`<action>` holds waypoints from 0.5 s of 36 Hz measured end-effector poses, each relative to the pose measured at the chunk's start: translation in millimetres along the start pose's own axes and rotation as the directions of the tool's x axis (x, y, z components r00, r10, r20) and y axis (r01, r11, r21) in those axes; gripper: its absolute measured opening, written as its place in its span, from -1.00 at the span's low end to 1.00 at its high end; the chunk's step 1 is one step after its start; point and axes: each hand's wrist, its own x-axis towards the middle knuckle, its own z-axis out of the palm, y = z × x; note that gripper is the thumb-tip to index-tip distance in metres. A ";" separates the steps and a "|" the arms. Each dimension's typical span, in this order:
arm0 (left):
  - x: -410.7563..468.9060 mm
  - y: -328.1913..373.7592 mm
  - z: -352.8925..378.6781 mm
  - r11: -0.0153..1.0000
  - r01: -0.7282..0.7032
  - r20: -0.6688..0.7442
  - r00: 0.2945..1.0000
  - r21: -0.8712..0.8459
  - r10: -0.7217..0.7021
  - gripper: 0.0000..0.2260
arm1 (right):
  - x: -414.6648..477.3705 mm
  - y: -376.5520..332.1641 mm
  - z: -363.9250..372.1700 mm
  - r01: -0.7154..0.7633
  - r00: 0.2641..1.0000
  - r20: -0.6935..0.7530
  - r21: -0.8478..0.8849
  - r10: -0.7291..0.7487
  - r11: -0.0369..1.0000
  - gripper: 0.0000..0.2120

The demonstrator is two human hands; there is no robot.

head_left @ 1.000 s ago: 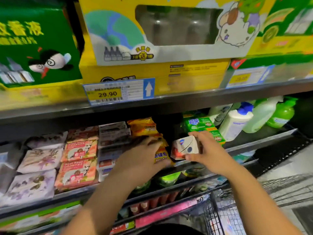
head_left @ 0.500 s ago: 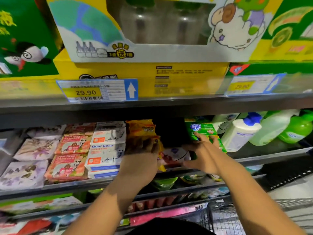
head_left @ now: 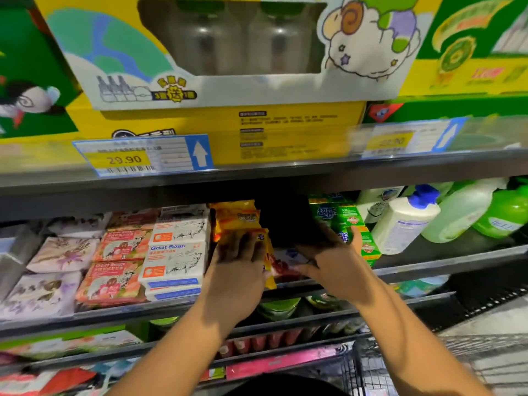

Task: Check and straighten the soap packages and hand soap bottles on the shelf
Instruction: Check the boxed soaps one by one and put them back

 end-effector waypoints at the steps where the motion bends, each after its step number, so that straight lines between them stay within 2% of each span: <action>1: -0.5 0.1 -2.0 1.000 -0.005 -0.008 1.000 -0.011 0.005 -0.45 | 0.5 -0.3 0.8 -0.018 1.000 0.014 0.005 0.018 1.000 -0.56; 5: 2.4 -1.5 -13.2 0.996 -0.020 -0.059 0.998 -0.082 0.015 -0.51 | 3.7 -7.0 -4.6 -0.092 0.994 0.067 0.014 0.091 0.996 -0.49; 9: -1.3 -11.2 -28.5 0.993 -0.066 -0.138 0.989 -0.098 0.053 -0.69 | 3.5 -8.2 -19.2 -0.071 0.985 0.160 0.011 0.068 0.997 -0.58; 12: -9.3 -27.7 -32.5 0.994 -0.067 -0.249 0.968 -0.084 0.045 -0.71 | 0.9 -10.0 -26.8 -0.088 0.991 0.110 0.117 0.075 0.989 -0.65; 14: -15.7 -42.8 -31.5 0.997 -0.008 -0.319 0.948 -0.078 -0.018 -0.69 | 3.7 -15.3 -30.0 -0.131 0.990 0.079 0.172 0.119 0.976 -0.69; 18: -37.2 -79.4 -22.9 0.986 0.084 -0.288 0.950 -0.146 -0.124 -0.55 | 12.5 -44.2 -44.4 -0.139 0.990 0.051 0.396 0.129 0.908 -0.68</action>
